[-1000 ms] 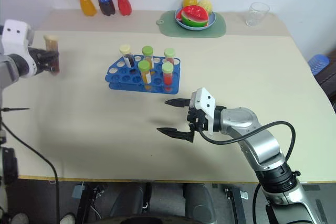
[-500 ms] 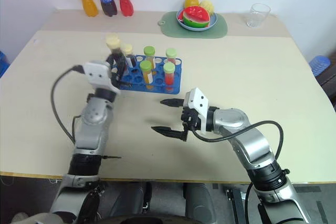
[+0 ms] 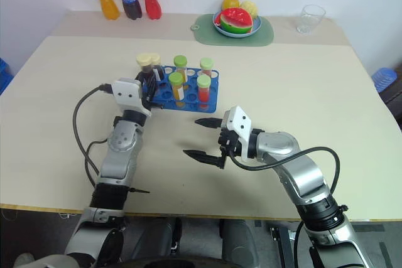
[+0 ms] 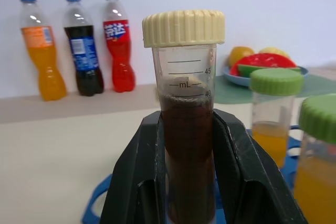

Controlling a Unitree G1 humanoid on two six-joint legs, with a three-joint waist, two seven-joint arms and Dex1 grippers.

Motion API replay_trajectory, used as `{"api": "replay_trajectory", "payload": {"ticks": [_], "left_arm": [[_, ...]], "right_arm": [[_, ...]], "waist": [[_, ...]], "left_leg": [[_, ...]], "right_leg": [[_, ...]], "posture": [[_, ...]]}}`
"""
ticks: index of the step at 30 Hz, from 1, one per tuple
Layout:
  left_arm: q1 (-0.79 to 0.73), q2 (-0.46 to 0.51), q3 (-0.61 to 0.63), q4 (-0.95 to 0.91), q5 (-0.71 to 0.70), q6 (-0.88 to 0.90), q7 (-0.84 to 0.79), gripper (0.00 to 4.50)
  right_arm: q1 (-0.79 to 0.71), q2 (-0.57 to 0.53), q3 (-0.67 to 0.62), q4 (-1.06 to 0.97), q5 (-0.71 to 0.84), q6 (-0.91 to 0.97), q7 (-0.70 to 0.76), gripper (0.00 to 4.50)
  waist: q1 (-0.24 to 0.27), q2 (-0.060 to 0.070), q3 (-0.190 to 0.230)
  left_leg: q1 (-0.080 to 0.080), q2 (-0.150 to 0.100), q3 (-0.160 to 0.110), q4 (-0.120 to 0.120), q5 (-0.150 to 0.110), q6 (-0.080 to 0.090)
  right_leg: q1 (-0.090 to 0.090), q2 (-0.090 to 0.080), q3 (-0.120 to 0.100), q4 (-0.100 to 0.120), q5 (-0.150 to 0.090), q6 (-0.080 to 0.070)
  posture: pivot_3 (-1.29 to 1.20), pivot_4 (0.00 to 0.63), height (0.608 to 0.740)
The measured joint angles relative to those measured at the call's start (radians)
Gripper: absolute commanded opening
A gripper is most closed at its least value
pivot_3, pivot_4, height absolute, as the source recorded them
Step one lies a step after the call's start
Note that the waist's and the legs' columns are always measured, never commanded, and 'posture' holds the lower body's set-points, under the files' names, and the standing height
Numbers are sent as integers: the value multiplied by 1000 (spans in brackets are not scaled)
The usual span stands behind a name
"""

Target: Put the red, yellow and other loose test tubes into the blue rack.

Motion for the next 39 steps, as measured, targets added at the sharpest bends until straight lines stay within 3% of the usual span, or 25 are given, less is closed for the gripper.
{"api": "replay_trajectory", "payload": {"ticks": [18, 39], "left_arm": [[11, 10, -22, -30, 77, 33, 44, 682], [44, -15, -22, -42, 69, 93, 54, 682]], "right_arm": [[1, 5, 1, 0, -1, -12, 1, 4500], [3, 5, 1, 5, -6, -27, 13, 4500]], "waist": [[-1, 0, 0], [-1, 1, -1]], "left_leg": [[1, 0, 0, 0, 0, 0], [2, 0, 0, 0, 0, 0]], "right_leg": [[0, 0, 0, 0, 0, 0], [2, 0, 0, 0, 0, 0]], "posture": [[0, 150, 734], [0, 150, 734]]}}
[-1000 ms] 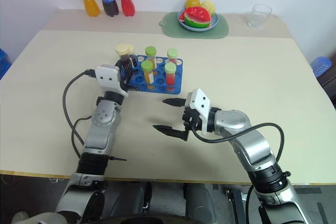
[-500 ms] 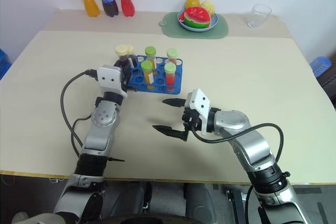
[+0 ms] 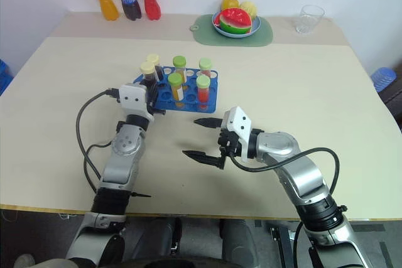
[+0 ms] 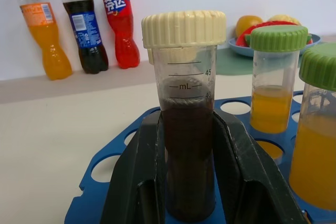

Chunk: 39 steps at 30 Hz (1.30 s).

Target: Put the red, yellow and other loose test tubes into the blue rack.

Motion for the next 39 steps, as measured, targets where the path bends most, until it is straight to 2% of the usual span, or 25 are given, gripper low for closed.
{"api": "replay_trajectory", "payload": {"ticks": [4, 5, 6, 9, 12, 16, 20, 24, 29, 33, 39], "left_arm": [[0, -6, 2, 1, -3, -1, 5, 682], [0, -9, 5, 1, -4, -1, 6, 1772], [0, -9, 5, 2, -4, -2, 6, 2111], [0, -8, 8, 5, -5, -7, 6, 3525], [1, 3, 19, -14, -25, -8, -10, 3525], [54, 60, 70, -155, -101, 19, -65, 3525], [196, 238, 186, -366, -248, 145, -213, 3525], [394, 442, 273, -465, -362, 258, -406, 3525], [556, 565, 444, -510, -526, 374, -567, 3525], [623, 614, 491, -527, -589, 414, -652, 3525], [612, 615, 511, -528, -602, 435, -658, 3525]], "right_arm": [[0, 0, 0, 0, -2, 0, 0, 4500], [0, 0, 0, 0, -2, 0, 0, 4500], [0, 0, 0, 0, -2, 0, 0, 4500], [0, 0, 0, 2, -3, -4, -2, 4500], [-2, 2, -10, 13, -3, -5, -15, 4500], [-18, -16, -81, 22, 9, 10, -33, 4500], [-23, -114, -191, 44, 25, 19, -26, 4500], [-22, -187, -270, 123, 30, 23, -12, 4500], [-25, -289, -383, 274, 28, 10, 31, 4500], [-17, -292, -393, 331, 27, 4, 53, 4500], [0, -304, -400, 353, 26, -4, 78, 4500]], "waist": [[0, 0, 0], [0, 0, 0], [0, 0, 0], [0, 0, 0], [0, 0, 0], [-6, 0, 0], [-17, 0, 0], [-23, 1, 1], [-19, 1, 1], [-21, 2, 1], [-21, 2, 1]], "left_leg": [[0, 0, 0, 0, 0, 0], [0, 0, 0, 0, 0, 0], [0, 0, 0, 0, 0, 0], [0, 0, 0, 0, 0, 0], [0, 0, 0, 0, 0, 0], [0, 1, 0, 0, 0, 0], [0, 1, 0, -1, 0, 0], [1, 1, 1, -2, 0, 1], [1, 2, 1, -2, -1, 1], [2, 2, 2, -3, -1, 1], [3, 2, 2, -4, -1, 1]], "right_leg": [[0, 0, 0, 0, 0, 0], [0, 0, 0, 0, 0, 0], [0, 0, 0, 0, 0, 0], [0, 0, 0, 0, 0, 0], [0, 0, 0, 0, 0, 0], [0, 0, 0, 0, 0, 0], [0, 0, 0, 0, 0, 0], [0, 0, 1, 0, 0, 0], [1, 1, 0, -1, 0, -1], [1, 1, 1, -1, 0, -1], [1, 1, 1, -1, 0, -1]], "posture": [[0, 150, 734], [0, 150, 734], [0, 150, 734], [0, 150, 734], [0, 150, 734], [0, 150, 734], [0, 150, 734], [0, 150, 734], [0, 150, 734], [0, 150, 734], [0, 150, 734]]}}
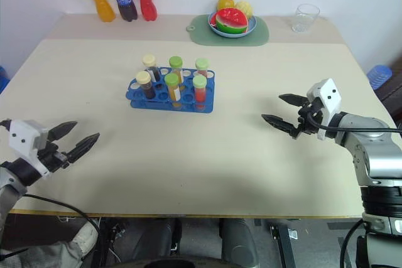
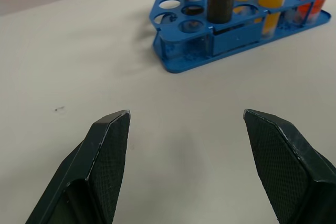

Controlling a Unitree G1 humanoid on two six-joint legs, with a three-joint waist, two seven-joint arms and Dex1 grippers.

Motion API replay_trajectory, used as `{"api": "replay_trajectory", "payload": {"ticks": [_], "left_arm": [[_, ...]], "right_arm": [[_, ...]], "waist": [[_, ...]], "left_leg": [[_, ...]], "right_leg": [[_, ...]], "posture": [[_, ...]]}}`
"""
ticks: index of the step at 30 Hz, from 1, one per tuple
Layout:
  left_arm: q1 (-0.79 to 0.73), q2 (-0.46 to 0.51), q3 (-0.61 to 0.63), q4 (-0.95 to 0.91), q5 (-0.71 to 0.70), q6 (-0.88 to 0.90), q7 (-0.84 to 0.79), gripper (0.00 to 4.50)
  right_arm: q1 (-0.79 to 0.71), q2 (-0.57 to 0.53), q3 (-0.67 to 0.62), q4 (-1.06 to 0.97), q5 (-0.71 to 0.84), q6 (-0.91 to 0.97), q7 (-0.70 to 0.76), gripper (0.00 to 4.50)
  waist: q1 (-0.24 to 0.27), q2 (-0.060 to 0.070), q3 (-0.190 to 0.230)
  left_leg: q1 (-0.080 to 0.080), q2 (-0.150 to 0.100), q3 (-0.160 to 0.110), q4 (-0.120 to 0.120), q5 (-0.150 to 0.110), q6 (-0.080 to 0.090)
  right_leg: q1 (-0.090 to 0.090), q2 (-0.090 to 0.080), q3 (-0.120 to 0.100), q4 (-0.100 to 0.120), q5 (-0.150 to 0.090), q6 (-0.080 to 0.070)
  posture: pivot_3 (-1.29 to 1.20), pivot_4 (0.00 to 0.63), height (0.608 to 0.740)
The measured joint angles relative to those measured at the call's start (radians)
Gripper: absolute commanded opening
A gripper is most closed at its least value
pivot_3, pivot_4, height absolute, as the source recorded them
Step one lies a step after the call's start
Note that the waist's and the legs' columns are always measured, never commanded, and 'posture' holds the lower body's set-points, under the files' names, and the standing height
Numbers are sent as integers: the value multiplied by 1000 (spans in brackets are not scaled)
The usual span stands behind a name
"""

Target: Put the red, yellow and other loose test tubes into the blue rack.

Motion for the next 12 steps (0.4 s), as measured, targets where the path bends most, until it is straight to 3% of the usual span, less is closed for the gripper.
{"api": "replay_trajectory", "payload": {"ticks": [12], "left_arm": [[-31, -20, -22, 5, 30, -5, 30, 3525]], "right_arm": [[11, 13, 18, -14, -11, -4, -6, 4500]], "waist": [[-1, 0, 0]], "left_leg": [[0, 0, 0, 0, 0, 0]], "right_leg": [[0, 0, 0, 0, 0, 0]], "posture": [[0, 150, 734]]}}
